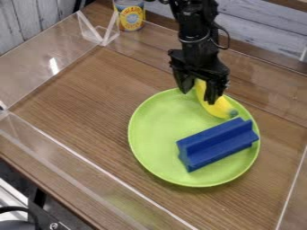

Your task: Remove the banana from inside the green plate and put it on the table

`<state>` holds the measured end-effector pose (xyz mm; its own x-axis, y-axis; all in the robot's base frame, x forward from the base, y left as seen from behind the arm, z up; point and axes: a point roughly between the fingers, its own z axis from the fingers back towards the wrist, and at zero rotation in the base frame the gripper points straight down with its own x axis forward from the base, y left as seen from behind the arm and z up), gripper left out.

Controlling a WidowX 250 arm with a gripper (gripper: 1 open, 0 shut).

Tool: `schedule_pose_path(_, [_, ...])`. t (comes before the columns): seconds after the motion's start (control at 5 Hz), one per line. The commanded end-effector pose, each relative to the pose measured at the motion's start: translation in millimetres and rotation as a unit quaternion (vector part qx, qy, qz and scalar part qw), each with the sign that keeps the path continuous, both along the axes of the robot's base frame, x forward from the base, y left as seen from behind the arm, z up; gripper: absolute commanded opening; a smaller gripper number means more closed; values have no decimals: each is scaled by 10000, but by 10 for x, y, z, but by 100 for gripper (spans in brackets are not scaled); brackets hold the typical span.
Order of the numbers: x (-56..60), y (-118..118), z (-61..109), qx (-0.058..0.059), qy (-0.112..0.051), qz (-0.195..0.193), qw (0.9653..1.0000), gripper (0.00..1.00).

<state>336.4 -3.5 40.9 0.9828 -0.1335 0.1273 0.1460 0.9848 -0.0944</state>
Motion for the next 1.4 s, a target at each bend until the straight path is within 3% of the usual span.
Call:
schedule_pose_path(0.0, [62,-35,-25,-3,-119,-58,9999,100])
schedule_pose_path(0.4, [109,-83,-126,-47,-135,-55,9999,100])
schedule_pose_path(0.8, [272,-151,-241,-96,-162,-24,9998,100])
schedule_pose_path(1.0, [278,-282,-257,-115,-183,-56,9997,100])
schedule_pose_path(1.2, [280,-290,-267,-57,-142,-91,9998,0])
